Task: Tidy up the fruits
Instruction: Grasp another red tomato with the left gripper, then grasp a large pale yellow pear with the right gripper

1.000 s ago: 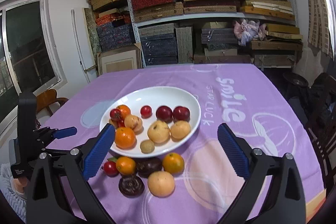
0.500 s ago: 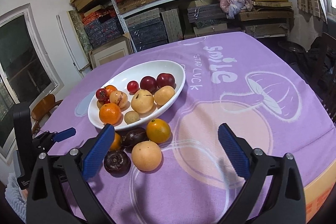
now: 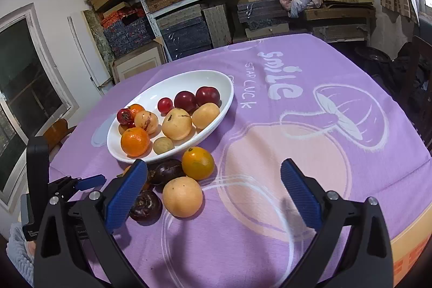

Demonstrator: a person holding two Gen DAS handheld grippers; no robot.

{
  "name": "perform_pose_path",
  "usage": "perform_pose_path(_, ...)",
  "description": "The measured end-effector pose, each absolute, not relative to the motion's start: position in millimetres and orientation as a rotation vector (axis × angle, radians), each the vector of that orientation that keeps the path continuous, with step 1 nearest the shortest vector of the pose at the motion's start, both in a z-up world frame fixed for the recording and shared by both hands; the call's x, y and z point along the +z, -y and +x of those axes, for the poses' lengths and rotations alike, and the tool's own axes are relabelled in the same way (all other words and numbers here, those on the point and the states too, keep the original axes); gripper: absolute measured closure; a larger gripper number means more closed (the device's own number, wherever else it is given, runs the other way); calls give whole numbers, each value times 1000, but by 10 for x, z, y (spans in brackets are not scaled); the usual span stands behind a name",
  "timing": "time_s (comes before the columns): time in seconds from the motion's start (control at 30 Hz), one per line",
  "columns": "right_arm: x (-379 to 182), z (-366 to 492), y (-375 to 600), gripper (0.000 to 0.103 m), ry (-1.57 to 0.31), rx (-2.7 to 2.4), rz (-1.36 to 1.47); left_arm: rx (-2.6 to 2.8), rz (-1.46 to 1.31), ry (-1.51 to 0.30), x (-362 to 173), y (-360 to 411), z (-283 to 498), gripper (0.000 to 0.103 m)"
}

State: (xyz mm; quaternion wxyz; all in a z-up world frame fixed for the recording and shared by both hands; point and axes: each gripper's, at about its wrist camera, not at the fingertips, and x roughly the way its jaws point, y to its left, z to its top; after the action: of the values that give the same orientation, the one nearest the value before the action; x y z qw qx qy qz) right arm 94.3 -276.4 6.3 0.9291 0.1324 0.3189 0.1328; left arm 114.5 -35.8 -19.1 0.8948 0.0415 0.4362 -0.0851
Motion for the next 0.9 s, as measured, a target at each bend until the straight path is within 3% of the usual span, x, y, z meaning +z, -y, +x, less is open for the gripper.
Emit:
perform_pose_path(0.07,57,955,2770,6,-656,269,273,-175,66,-889,-172,307,1141,24)
perform_pose_path(0.13,51,958,2777,6,-658,268,275,-162,58,-888,-182,270,1160,37)
perform_pose_path(0.2,52,964,2775,6,-658,268,275,-159,52,-893,-185,249,1163,44)
perform_pose_path(0.37,40,974,2789,5,-660,262,278,-173,50,-893,-177,231,1127,46)
perform_pose_path(0.4,34,979,2794,5,-662,260,279,-174,47,-890,-170,216,1117,53)
perform_pose_path(0.57,17,991,2811,5,-673,259,290,-199,0,-885,-161,129,1136,66)
perform_pose_path(0.77,12,985,2775,5,-681,271,278,-204,-16,-881,-162,104,1149,67)
perform_pose_path(0.83,2,992,2725,5,-701,294,257,-163,12,-873,-151,102,1145,74)
perform_pose_path(0.9,-7,986,2627,5,-721,313,202,-81,61,-861,-137,65,1149,74)
